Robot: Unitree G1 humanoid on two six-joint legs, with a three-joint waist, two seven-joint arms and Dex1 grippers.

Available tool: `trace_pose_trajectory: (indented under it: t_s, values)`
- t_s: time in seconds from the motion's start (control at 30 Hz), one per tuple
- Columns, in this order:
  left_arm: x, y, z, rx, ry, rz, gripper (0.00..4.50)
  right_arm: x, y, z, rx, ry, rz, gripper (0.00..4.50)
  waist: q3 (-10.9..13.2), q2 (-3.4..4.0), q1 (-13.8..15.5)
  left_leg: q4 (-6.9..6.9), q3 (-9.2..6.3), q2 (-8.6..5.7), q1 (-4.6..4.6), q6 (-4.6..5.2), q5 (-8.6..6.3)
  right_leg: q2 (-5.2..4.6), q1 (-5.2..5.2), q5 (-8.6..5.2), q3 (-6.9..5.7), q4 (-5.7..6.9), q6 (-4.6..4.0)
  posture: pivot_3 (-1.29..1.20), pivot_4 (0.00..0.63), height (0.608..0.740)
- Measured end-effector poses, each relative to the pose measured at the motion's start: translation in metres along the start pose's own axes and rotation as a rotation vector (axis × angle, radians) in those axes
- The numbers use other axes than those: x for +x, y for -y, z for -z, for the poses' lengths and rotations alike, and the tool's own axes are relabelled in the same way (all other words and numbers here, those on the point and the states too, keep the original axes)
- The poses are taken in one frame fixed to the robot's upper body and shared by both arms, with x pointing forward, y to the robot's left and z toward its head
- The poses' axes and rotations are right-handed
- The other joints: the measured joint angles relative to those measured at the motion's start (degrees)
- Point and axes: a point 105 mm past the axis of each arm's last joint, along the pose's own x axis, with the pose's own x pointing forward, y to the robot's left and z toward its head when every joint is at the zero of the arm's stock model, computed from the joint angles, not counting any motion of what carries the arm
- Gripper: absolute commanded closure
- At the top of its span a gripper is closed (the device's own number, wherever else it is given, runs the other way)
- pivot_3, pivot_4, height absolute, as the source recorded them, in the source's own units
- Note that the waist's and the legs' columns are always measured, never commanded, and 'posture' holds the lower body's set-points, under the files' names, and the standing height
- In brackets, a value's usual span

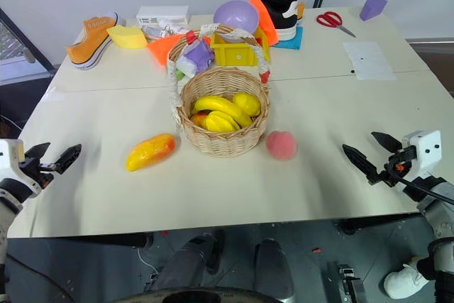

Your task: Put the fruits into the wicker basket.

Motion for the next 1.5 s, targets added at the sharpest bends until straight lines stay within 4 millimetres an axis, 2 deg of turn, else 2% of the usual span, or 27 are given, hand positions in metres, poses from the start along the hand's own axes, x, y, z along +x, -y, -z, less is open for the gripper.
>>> trace_pose_trajectory:
  t_s: [0.27, 0.33, 0.43, 0.57, 0.63, 0.8, 0.87, 1.0, 1.27, 1.33, 1.47, 1.5]
  values:
    - [0.004, 0.005, 0.0, -0.028, 0.004, 0.002, 0.0, 0.007, -0.001, -0.003, -0.022, 0.002, -0.005, 0.02, 0.0, 0.0, 0.2, 0.0, 0.02, 0.02, -0.03, 0.01, -0.01, -0.01, -0.02, -0.01, -0.01, -0.02, 0.0, 0.0, 0.15, 0.74]
    - [0.007, 0.014, -0.006, -0.034, 0.011, 0.038, 0.0, 0.007, -0.001, -0.003, -0.022, 0.001, -0.004, 0.02, 0.0, -0.01, 0.3, 0.0, 0.02, 0.02, -0.03, 0.01, 0.0, 0.0, -0.02, -0.01, -0.01, -0.04, 0.0, 0.0, 0.15, 0.74]
    - [0.018, 0.042, -0.027, -0.062, 0.054, 0.167, 0.0, 0.009, -0.01, -0.009, -0.038, 0.003, -0.039, 0.02, 0.0, 0.0, 0.3, 0.0, 0.01, 0.02, -0.04, 0.01, 0.0, 0.02, -0.03, 0.0, -0.01, -0.02, 0.01, 0.0, 0.15, 0.74]
    - [0.025, 0.078, -0.053, -0.005, 0.032, 0.358, 0.0, 0.011, -0.036, -0.031, -0.078, 0.029, -0.154, 0.02, 0.0, 0.0, 0.0, 0.0, 0.07, 0.06, -0.03, 0.01, 0.0, 0.02, -0.05, 0.0, 0.02, -0.01, 0.01, 0.0, 0.15, 0.74]
    - [0.027, 0.1, -0.062, 0.037, 0.0, 0.47, 0.0, 0.012, -0.057, -0.04, -0.096, 0.025, -0.244, 0.02, 0.0, 0.0, -0.1, -0.01, 0.09, 0.09, -0.04, 0.01, -0.01, 0.04, -0.07, 0.0, 0.02, -0.03, 0.01, 0.0, 0.15, 0.74]
    - [0.03, 0.132, -0.062, 0.101, -0.1, 0.642, 0.0, 0.012, -0.113, -0.054, -0.09, 0.014, -0.467, 0.02, 0.0, -0.02, 0.0, 0.0, 0.12, 0.14, -0.14, 0.02, -0.01, 0.05, -0.11, 0.0, 0.03, -0.06, 0.0, 0.0, 0.15, 0.74]
    - [0.026, 0.146, -0.058, 0.182, -0.169, 0.725, 0.0, 0.01, -0.142, -0.058, -0.09, 0.003, -0.58, 0.02, 0.0, -0.04, 0.0, 0.0, 0.14, 0.16, -0.17, 0.03, -0.02, 0.05, -0.11, 0.01, 0.03, -0.18, -0.02, 0.0, 0.15, 0.74]
    - [0.026, 0.151, -0.049, 0.321, -0.275, 0.765, 0.0, 0.007, -0.176, -0.059, -0.107, -0.019, -0.716, 0.02, 0.1, -0.04, 0.1, -0.01, 0.18, 0.19, -0.27, 0.09, -0.06, 0.04, -0.11, 0.07, 0.0, -0.5, -0.11, 0.0, 0.15, 0.74]
    - [0.035, 0.156, -0.026, 0.503, -0.375, 0.788, 0.0, 0.015, -0.193, -0.059, -0.116, -0.008, -0.767, 0.02, 0.1, -0.07, 0.2, -0.03, 0.24, 0.2, -0.39, 0.22, -0.14, 0.01, -0.16, 0.11, -0.05, -0.75, -0.1, 0.0, 0.15, 0.74]
    - [0.035, 0.161, -0.018, 0.52, -0.388, 0.809, 0.55, 0.015, -0.194, -0.057, -0.118, -0.007, -0.769, 0.0, 0.1, -0.07, 0.2, -0.03, 0.23, 0.2, -0.43, 0.23, -0.14, 0.01, -0.19, 0.12, -0.06, -0.74, -0.09, 0.0, 0.15, 0.74]
    - [0.037, 0.165, -0.019, 0.513, -0.37, 0.813, 2.25, 0.015, -0.191, -0.052, -0.129, -0.006, -0.764, 0.0, 0.1, -0.1, 0.3, 0.0, 0.22, 0.2, -0.41, 0.23, -0.13, 0.04, -0.17, 0.18, -0.08, -0.72, 0.03, 0.0, 0.15, 0.74]
    - [0.038, 0.164, -0.02, 0.512, -0.366, 0.81, 2.32, 0.015, -0.191, -0.052, -0.133, -0.005, -0.766, 0.0, 0.1, -0.1, 0.3, 0.01, 0.22, 0.2, -0.4, 0.23, -0.13, 0.04, -0.17, 0.19, -0.08, -0.69, 0.04, 0.0, 0.15, 0.74]
